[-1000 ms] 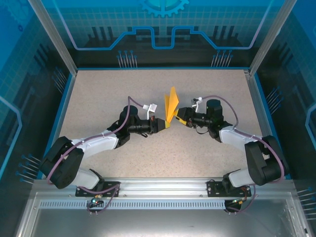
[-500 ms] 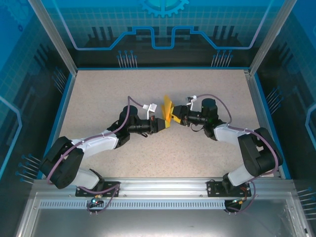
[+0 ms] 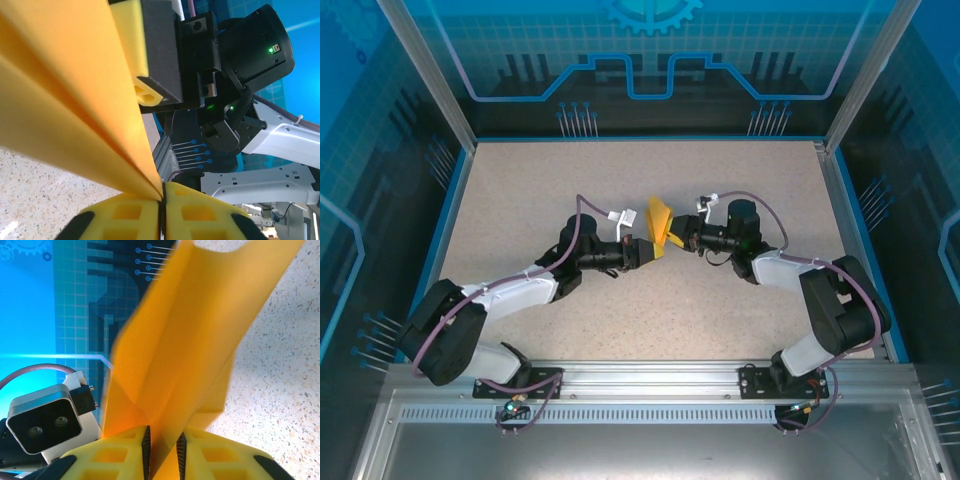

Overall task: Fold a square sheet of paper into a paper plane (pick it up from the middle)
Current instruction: Move a paper plane to the center of the table.

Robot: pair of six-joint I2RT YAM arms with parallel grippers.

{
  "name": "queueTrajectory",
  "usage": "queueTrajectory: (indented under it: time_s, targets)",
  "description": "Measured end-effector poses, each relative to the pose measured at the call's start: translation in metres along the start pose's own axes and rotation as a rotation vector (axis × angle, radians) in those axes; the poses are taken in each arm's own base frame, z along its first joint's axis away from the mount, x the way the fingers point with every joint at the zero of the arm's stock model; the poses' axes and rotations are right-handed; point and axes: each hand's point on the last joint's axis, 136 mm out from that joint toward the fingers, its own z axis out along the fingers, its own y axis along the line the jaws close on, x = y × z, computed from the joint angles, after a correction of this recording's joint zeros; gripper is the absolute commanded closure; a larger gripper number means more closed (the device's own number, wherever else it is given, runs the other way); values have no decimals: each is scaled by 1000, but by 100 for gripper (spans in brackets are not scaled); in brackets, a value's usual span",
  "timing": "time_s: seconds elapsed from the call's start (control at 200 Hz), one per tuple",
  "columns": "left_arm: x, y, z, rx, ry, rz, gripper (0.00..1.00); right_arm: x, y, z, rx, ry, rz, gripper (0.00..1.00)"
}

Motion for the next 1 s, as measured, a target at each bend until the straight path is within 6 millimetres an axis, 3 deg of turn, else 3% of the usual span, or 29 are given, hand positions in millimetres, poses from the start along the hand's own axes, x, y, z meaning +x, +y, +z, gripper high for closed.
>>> queueTrajectory:
  time_s: [0.135, 0.27, 0.41, 0.6, 0.73, 0.835, 1.0]
  targets:
    - [1, 2, -1, -7, 0, -4, 76, 0, -6, 0, 22, -5, 2, 88]
    - [2, 1, -3, -15, -4, 2, 54, 1, -11, -3, 65, -12, -4, 89]
    - [3, -2, -11, -42, -24, 26, 38, -4, -7, -9, 141, -28, -69, 89]
    - [3, -3, -34, -132, -93, 63, 30, -36, 9, -21, 415, -97, -280, 90]
    - [-2, 3, -53, -234, -169, 86, 28, -48, 14, -21, 614, -85, -428, 91]
    - [-5, 11, -69, -320, -229, 85, 26, -50, -10, -9, 791, -22, -501, 91]
    - [-3, 25, -88, -423, -283, 80, 25, -37, -76, 7, 1058, 130, -524, 91]
